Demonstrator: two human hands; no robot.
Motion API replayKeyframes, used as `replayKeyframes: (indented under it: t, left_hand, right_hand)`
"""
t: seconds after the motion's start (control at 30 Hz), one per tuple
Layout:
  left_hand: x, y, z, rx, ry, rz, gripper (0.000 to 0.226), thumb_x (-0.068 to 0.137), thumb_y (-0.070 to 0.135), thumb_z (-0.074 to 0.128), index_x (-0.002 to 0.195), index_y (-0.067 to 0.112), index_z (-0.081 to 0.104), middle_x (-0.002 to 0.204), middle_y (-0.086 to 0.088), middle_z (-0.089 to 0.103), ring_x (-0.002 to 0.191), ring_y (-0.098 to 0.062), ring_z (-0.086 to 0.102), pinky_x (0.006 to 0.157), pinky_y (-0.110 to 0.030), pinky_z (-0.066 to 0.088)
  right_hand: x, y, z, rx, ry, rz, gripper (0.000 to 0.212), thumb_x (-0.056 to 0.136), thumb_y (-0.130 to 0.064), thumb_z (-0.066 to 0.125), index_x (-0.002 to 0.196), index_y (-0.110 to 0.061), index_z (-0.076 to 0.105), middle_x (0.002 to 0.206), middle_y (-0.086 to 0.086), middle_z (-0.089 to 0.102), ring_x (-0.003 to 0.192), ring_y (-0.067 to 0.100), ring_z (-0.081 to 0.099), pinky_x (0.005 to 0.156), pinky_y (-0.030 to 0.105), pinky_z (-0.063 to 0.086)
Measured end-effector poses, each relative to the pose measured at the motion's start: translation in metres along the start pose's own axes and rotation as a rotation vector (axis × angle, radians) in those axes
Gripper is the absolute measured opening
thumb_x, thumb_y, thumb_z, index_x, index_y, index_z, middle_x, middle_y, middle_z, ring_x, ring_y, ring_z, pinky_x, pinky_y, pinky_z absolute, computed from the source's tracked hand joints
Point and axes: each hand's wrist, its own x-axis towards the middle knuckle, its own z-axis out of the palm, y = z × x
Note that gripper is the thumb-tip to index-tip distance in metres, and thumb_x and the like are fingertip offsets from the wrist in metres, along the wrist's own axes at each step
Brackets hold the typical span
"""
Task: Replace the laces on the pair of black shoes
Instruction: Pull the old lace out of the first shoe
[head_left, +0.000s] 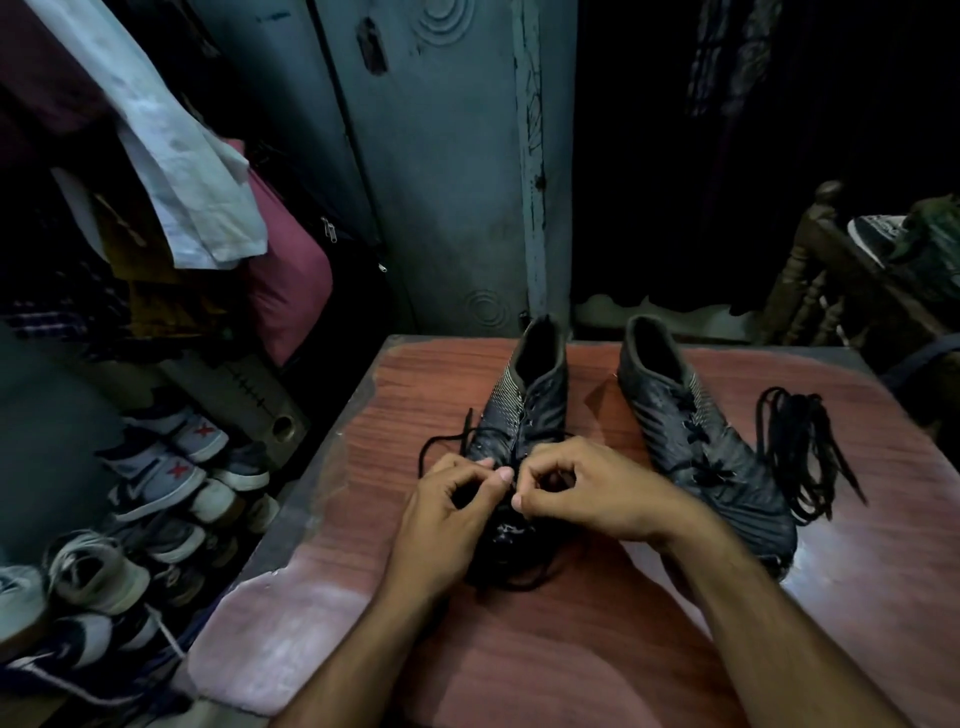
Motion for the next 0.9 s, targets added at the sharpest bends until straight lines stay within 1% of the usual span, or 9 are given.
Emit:
replayKeyframes:
  t: [0.1,0.2,0.3,0.37,0.53,0.67,0.77,0.83,0.9]
  left_hand:
    - [-0.001,-0.001,0.000,0.041,0.014,-0.012,0.012,0.091,0.019,0.076,0.083,0.026,0.081,0.093,0.010,0.067,0.103,0.002,0.065,0.087,-0.016,0.046]
    - [-0.002,-0.001,-0.002,0.036,0.006,-0.019,0.013,0.091,0.019,0.076,0.081,0.025,0.079,0.094,0.013,0.067,0.105,0.002,0.065,0.088,-0.020,0.048]
    - [-0.003,0.000,-0.005,-0.086,-0.057,0.013,0.010,0.089,0.026,0.075,0.080,0.024,0.076,0.099,0.008,0.068,0.113,-0.005,0.066,0.099,-0.029,0.048]
    - [-0.005,0.002,-0.009,-0.139,-0.129,0.070,0.010,0.086,0.033,0.072,0.080,0.025,0.074,0.104,0.006,0.065,0.124,-0.009,0.060,0.108,-0.027,0.043]
    - [-0.006,0.001,-0.012,-0.104,-0.254,0.106,0.014,0.083,0.040,0.072,0.080,0.027,0.073,0.113,0.015,0.056,0.135,-0.009,0.049,0.112,-0.017,0.034]
    - [-0.006,0.001,-0.009,-0.111,-0.200,0.089,0.016,0.082,0.042,0.071,0.075,0.027,0.072,0.109,0.008,0.057,0.134,-0.005,0.050,0.111,-0.016,0.034]
    - [-0.004,-0.003,-0.007,-0.189,-0.092,0.028,0.008,0.086,0.033,0.068,0.085,0.026,0.068,0.107,-0.002,0.064,0.129,-0.007,0.057,0.110,-0.035,0.043]
    - [-0.004,-0.001,-0.005,-0.186,-0.073,-0.010,0.015,0.090,0.023,0.067,0.104,0.027,0.066,0.110,0.003,0.068,0.119,-0.009,0.063,0.103,-0.037,0.049]
    - [-0.005,0.001,-0.004,-0.002,-0.073,0.059,0.026,0.093,0.018,0.067,0.116,0.031,0.069,0.115,0.011,0.068,0.116,-0.007,0.063,0.101,-0.028,0.049]
  right_hand:
    - [0.001,0.002,0.002,-0.031,0.009,0.004,0.018,0.091,-0.024,0.074,0.075,-0.016,0.074,0.081,0.005,0.066,0.072,0.003,0.056,0.069,0.025,0.043]
    - [0.007,0.005,0.009,-0.035,0.126,0.057,0.028,0.093,-0.036,0.073,0.071,-0.018,0.070,0.068,-0.001,0.065,0.066,0.003,0.055,0.066,0.028,0.044]
    - [0.013,0.010,0.017,-0.041,0.265,0.125,0.032,0.094,-0.043,0.068,0.074,-0.018,0.070,0.063,-0.006,0.064,0.060,0.003,0.054,0.062,0.033,0.045]
    - [0.016,0.013,0.022,-0.031,0.314,0.169,0.035,0.092,-0.050,0.067,0.075,-0.020,0.070,0.057,-0.009,0.061,0.053,0.002,0.050,0.057,0.031,0.041]
    - [0.019,0.018,0.027,-0.084,0.336,0.227,0.054,0.066,-0.083,0.051,0.078,-0.033,0.069,0.059,-0.017,0.065,0.052,-0.001,0.052,0.061,0.031,0.044]
    - [0.016,0.019,0.024,-0.087,0.305,0.222,0.050,0.062,-0.078,0.051,0.078,-0.034,0.070,0.064,-0.019,0.069,0.056,-0.004,0.057,0.067,0.034,0.053]
    - [0.015,0.019,0.019,-0.071,0.250,0.172,0.034,0.070,-0.068,0.059,0.080,-0.037,0.071,0.069,-0.013,0.071,0.061,-0.002,0.059,0.071,0.040,0.055]
    - [0.011,0.015,0.012,-0.071,0.183,0.126,0.039,0.073,-0.068,0.065,0.080,-0.031,0.074,0.075,-0.008,0.072,0.068,0.000,0.061,0.072,0.036,0.053]
    - [0.007,0.010,0.005,-0.020,0.107,0.066,0.028,0.084,-0.051,0.076,0.083,-0.023,0.077,0.081,-0.002,0.074,0.075,-0.001,0.062,0.072,0.022,0.047]
